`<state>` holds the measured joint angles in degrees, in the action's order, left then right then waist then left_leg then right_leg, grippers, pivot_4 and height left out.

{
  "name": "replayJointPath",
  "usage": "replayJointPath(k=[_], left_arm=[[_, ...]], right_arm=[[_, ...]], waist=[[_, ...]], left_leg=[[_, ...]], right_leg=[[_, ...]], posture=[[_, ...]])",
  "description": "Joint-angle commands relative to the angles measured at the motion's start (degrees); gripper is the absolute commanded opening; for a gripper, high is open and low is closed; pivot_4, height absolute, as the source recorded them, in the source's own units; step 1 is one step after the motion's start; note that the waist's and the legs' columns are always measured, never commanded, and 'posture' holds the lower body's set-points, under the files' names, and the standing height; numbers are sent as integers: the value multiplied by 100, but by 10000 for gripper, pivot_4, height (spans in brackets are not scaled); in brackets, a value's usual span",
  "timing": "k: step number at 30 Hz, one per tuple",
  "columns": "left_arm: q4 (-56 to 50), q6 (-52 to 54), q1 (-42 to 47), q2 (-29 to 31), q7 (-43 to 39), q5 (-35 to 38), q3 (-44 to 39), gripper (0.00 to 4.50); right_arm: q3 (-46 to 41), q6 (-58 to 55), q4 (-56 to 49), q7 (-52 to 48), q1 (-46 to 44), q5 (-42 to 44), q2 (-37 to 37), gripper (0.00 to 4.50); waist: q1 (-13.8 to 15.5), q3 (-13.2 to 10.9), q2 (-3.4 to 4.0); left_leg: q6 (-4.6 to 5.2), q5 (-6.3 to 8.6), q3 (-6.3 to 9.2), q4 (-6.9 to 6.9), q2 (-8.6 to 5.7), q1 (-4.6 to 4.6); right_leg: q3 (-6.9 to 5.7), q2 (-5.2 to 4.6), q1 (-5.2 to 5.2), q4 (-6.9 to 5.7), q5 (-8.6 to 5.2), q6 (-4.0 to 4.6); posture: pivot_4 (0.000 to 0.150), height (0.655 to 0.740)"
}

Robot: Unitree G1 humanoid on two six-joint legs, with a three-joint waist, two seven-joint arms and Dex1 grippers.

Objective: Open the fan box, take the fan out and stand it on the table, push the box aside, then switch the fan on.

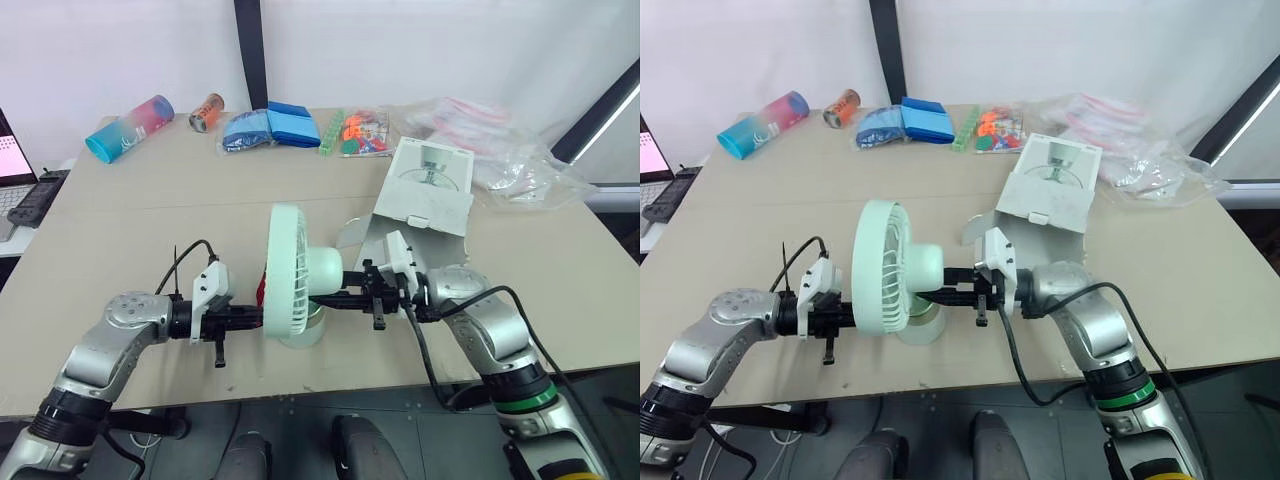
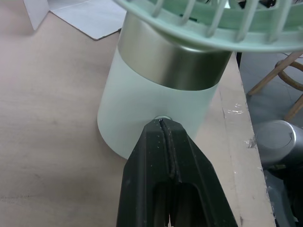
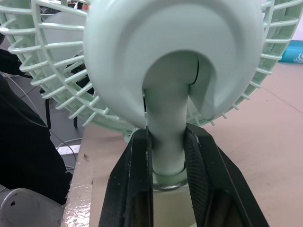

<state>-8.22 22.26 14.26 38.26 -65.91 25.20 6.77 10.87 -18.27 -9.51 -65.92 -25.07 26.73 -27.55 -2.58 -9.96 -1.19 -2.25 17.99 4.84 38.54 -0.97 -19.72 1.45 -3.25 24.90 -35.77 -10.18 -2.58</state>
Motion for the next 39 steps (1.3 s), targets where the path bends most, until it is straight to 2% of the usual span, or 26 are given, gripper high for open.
replayJointPath(k=[1, 27, 39], left_arm=[[-32, -136, 74, -31, -74, 8, -35, 681], [64, -140, 183, -153, -215, -72, 13, 681], [16, -132, 133, -199, -210, -81, 0, 681]], right_arm=[[31, -102, 62, -8, 122, -100, -140, 4041], [55, 50, 106, -17, 220, -131, -130, 4041], [74, -19, 57, 7, 226, -119, -128, 4041]], waist=[[0, 0, 0], [7, 2, -2], [7, 2, -1]], left_leg=[[0, 0, 1, 0, 0, 0], [1, 0, 6, 0, -4, 6], [11, 6, 15, -1, -7, 37]], right_leg=[[0, 0, -1, 0, 0, 0], [1, -2, -11, 0, -4, -6], [1, -1, -54, 5, -22, -15]], posture=[[1500, 7400], [1500, 7400], [1500, 7400]])
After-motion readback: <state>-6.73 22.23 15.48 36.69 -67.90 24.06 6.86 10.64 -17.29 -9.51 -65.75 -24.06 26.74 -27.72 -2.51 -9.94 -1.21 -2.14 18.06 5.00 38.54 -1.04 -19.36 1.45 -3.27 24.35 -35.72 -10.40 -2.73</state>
